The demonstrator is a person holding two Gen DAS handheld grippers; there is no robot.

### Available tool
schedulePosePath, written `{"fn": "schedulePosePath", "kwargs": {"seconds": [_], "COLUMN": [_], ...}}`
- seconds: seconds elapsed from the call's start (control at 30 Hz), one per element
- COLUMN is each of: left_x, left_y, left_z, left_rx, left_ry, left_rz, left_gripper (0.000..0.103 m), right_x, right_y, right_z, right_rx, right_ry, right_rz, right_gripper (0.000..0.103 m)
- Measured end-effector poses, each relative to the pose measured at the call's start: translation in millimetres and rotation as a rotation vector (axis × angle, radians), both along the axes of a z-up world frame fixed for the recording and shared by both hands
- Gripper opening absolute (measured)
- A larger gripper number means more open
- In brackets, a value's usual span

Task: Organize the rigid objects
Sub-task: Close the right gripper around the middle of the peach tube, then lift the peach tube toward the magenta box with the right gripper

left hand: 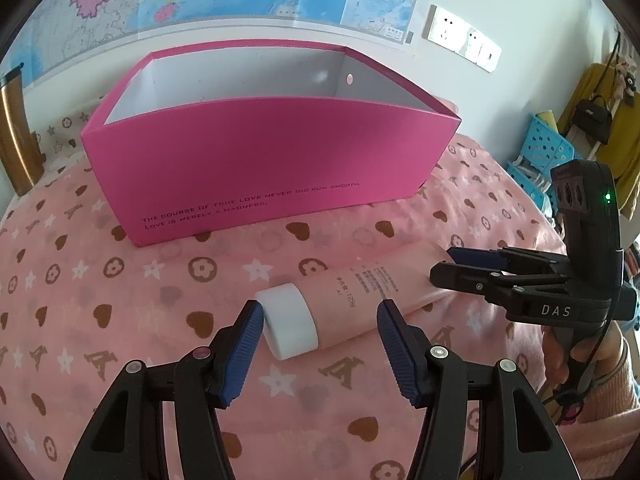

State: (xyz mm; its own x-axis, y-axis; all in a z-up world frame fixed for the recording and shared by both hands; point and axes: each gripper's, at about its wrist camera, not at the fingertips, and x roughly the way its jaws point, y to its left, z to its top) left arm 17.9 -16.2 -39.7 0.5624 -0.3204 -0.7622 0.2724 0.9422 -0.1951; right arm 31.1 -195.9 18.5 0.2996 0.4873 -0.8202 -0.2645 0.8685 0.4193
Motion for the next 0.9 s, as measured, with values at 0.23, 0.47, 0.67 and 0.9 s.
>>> {"fn": "schedulePosePath", "kwargs": {"seconds": [0.23,0.47,0.67,0.9], "left_x": [-2.3,-2.0,-4.7,-7.0], "left_y": [-2.2,-1.8,-2.2,-0.2], "left_z": [0.4,2.3,8.7,16.3], "left_rx": [0.009,-0.005,-0.004,-0.009], "left_ry": [0.001,0.001,-0.021,-0.042], "left_rz": [0.01,0.014,0.011,0.012], "left_gripper": [0.058,0.058,0.058,0.058], "right_x": [-0.2,-2.4,-4.4,-6.3], "right_y": [0.3,-0.9,-0.8,-0.1], "right_z": [0.7,2.4,8.7,20.0], "right_rx": [-0.005,0.001,0.001,0.0], "right_ry": [0.003,0.009,-0.003,-0.028], "right_rz": [-0.01,-0.017,-0.023,-0.02], "right_gripper": [0.055,0.055,0.055,0.055]}}
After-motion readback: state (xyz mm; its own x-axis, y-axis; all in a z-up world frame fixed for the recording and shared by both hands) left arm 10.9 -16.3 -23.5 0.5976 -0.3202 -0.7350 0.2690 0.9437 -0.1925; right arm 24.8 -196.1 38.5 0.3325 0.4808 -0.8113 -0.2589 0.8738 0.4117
